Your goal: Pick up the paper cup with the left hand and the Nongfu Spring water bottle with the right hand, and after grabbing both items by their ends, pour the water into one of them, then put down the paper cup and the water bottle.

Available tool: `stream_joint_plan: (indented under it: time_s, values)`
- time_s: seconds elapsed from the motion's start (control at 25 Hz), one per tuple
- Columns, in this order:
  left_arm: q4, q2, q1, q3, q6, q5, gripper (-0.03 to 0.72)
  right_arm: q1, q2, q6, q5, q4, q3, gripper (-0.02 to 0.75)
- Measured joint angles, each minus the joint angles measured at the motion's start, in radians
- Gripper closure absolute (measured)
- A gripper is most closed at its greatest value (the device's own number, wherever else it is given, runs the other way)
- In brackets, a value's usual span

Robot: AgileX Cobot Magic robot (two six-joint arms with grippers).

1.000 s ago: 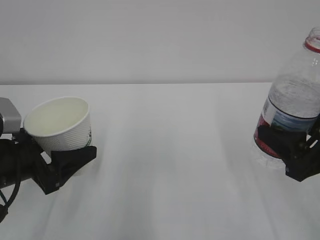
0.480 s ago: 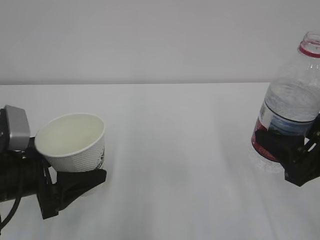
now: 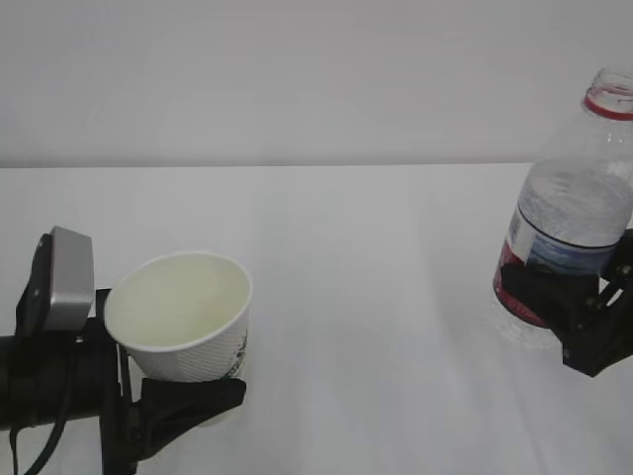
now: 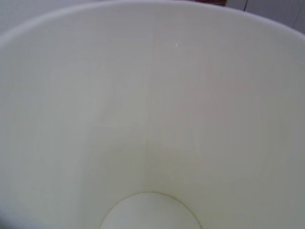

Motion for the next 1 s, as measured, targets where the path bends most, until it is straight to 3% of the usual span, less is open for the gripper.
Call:
stream_joint_plan:
  time_s: [1.0]
  values:
    - [-0.120, 0.017, -0.233, -0.130, -0.001, 0.014, 0.087, 0.000, 0.000, 0.009, 0.000, -0.006, 0.000, 0.242]
